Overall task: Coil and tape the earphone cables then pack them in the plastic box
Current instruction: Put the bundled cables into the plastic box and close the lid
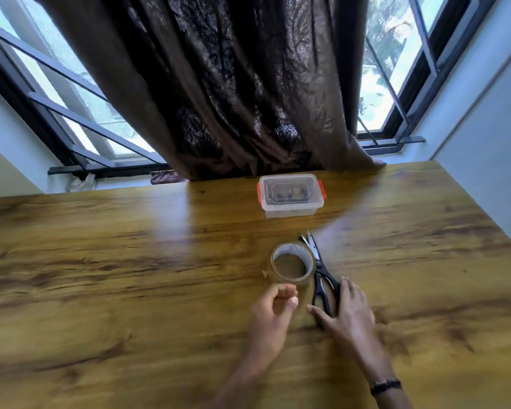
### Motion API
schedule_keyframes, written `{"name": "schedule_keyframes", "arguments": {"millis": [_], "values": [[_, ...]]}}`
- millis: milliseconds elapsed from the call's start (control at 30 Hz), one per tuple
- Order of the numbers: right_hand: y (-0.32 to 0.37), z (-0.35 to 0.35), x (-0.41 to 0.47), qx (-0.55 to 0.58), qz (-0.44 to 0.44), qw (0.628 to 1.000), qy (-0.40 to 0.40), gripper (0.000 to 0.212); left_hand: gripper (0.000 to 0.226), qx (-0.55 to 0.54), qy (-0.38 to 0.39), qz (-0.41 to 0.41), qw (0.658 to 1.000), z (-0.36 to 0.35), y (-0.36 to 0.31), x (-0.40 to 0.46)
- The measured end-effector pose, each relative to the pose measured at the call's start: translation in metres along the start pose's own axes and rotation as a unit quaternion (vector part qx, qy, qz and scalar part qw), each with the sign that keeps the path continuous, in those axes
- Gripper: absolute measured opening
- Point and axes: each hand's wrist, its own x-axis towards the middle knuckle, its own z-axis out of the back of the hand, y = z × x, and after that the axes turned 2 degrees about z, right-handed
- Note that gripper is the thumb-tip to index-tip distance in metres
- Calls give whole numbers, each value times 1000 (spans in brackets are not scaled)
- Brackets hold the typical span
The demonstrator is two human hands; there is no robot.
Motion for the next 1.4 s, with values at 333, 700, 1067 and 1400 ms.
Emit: {"name": "schedule_keyframes", "arguments": {"millis": [333,700,1067,1400], "values": [[16,-1,-22,-49,-20,997,-49,80,14,50,10,-13,999,-19,25,-19],[1,12,-29,-27,-53,998,-24,78,18,183,-36,-162,969,-20,17,-14],[-10,34,-34,114,-34,992,-34,71,43,483,-17,-274,831,-31,6,43],[-5,37,-10,44,-1,998,-42,66,32,442,-35,-284,850,-11,-7,72]]}}
